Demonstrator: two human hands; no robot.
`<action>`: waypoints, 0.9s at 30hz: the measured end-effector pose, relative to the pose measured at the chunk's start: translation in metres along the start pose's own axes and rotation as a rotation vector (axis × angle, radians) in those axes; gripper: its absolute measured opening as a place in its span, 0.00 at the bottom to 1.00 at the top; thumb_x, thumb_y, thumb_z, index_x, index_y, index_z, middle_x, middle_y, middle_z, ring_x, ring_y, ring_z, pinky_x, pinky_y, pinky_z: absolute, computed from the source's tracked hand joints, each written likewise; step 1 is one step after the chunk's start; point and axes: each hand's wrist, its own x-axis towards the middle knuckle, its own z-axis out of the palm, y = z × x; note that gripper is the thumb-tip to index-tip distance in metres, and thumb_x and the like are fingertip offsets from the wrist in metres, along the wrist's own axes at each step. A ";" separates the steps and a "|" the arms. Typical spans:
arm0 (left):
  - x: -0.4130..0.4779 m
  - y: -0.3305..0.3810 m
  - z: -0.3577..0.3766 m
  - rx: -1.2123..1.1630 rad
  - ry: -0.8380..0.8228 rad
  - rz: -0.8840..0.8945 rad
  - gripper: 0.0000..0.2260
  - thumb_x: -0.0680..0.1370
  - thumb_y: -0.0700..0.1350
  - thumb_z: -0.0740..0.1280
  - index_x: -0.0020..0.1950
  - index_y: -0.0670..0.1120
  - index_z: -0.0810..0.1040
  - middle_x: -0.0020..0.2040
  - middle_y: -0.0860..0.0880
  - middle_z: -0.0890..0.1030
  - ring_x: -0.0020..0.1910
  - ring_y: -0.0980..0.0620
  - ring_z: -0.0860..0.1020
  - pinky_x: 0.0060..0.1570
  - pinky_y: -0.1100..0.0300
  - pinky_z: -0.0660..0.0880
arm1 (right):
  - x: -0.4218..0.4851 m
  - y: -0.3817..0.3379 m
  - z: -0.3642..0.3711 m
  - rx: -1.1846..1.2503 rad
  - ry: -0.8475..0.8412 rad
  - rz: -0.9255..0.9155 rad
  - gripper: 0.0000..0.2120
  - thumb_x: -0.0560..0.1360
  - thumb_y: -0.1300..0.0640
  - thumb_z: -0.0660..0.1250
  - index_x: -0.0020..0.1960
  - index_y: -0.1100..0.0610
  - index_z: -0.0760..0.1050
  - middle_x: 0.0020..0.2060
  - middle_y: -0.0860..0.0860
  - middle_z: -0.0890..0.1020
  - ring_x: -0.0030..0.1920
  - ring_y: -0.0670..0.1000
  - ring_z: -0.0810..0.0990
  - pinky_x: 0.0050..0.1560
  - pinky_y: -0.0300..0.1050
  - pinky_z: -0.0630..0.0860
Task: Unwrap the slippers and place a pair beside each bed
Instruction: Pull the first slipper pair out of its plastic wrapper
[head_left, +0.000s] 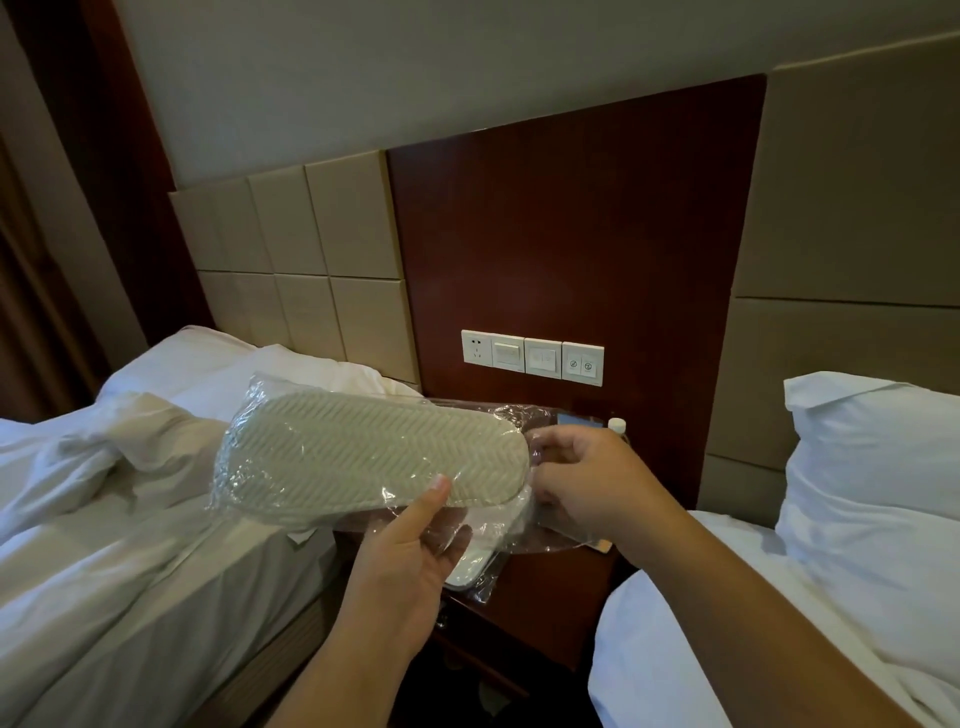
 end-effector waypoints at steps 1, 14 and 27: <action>0.000 0.000 -0.001 0.015 -0.002 -0.001 0.29 0.64 0.48 0.79 0.62 0.41 0.80 0.60 0.40 0.83 0.63 0.38 0.79 0.67 0.39 0.70 | 0.000 0.001 -0.001 0.177 -0.053 0.033 0.21 0.69 0.67 0.70 0.58 0.48 0.80 0.44 0.47 0.86 0.45 0.54 0.85 0.45 0.57 0.83; 0.002 0.006 0.002 -0.037 -0.083 -0.002 0.23 0.73 0.45 0.76 0.67 0.46 0.77 0.61 0.42 0.82 0.60 0.41 0.81 0.58 0.43 0.78 | -0.003 0.012 0.010 0.669 -0.213 0.007 0.19 0.69 0.69 0.72 0.53 0.49 0.80 0.48 0.54 0.85 0.49 0.60 0.85 0.40 0.51 0.82; 0.010 0.024 0.009 -0.282 0.107 0.171 0.19 0.67 0.37 0.75 0.58 0.44 0.80 0.52 0.43 0.86 0.50 0.44 0.85 0.39 0.50 0.83 | -0.006 0.023 0.009 0.599 -0.306 0.093 0.36 0.63 0.68 0.79 0.61 0.37 0.76 0.53 0.52 0.84 0.48 0.61 0.85 0.42 0.60 0.82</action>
